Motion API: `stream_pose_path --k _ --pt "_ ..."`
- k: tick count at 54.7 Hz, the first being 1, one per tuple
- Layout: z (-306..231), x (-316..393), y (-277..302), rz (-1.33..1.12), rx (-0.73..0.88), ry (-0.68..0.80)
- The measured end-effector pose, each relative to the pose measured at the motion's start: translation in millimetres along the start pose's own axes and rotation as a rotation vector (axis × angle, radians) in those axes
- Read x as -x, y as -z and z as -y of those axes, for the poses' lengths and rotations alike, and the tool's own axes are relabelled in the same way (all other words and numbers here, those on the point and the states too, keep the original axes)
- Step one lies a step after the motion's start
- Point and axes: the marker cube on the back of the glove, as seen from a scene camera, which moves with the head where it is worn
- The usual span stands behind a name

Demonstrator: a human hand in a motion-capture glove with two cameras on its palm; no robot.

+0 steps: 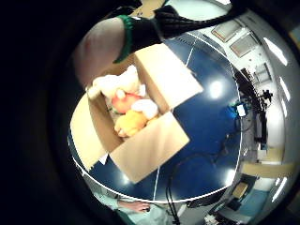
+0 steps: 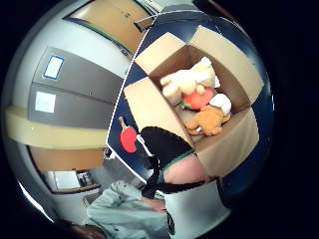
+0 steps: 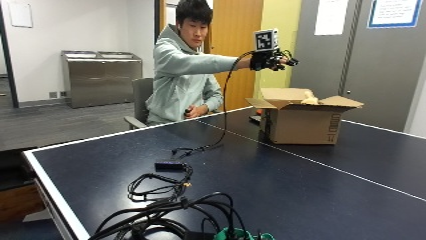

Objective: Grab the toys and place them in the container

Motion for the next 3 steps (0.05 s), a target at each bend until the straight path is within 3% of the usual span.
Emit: stream_pose_path --k 3 --pt "2.1 -17.4 -7.8 -0.121 -0.016 -0.113"
